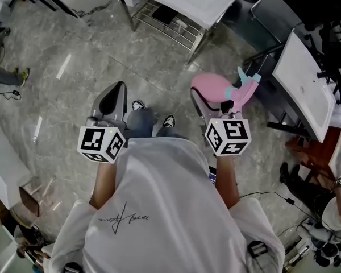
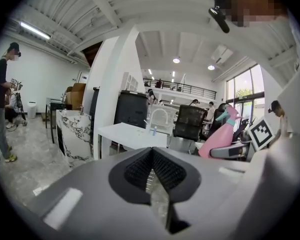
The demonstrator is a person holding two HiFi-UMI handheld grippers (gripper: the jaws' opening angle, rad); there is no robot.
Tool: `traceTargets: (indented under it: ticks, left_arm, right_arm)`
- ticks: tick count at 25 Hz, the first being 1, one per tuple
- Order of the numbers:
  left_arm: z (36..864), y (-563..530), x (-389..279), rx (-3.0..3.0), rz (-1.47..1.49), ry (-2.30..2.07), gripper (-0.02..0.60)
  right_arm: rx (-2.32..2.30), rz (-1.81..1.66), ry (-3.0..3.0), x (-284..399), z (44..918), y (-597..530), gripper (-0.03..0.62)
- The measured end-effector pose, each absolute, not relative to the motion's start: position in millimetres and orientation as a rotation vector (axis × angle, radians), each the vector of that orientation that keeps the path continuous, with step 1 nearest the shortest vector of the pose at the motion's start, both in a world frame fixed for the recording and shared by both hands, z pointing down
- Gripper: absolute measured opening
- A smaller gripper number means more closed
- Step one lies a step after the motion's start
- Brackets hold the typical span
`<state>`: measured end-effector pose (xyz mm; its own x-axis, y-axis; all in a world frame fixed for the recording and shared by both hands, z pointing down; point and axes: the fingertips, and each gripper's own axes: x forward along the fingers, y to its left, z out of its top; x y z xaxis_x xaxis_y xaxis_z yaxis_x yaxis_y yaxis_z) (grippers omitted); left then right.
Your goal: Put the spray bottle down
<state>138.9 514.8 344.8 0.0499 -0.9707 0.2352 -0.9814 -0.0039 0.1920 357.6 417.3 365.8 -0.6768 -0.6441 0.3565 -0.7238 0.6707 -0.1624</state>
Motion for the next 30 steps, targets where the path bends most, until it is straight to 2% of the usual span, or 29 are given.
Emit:
traceTargets:
  ticks: [13,30]
  left_arm:
    - [358,444,122,2.032,-0.048,-1.888,0.028]
    - [359,351,27,2.086,0.012,-1.816,0.028]
  right_arm:
    - [1.065,0.366,-2.574,319,361,359,0.397]
    - [1.059,0.384,-2.522,215,364,276,0.399]
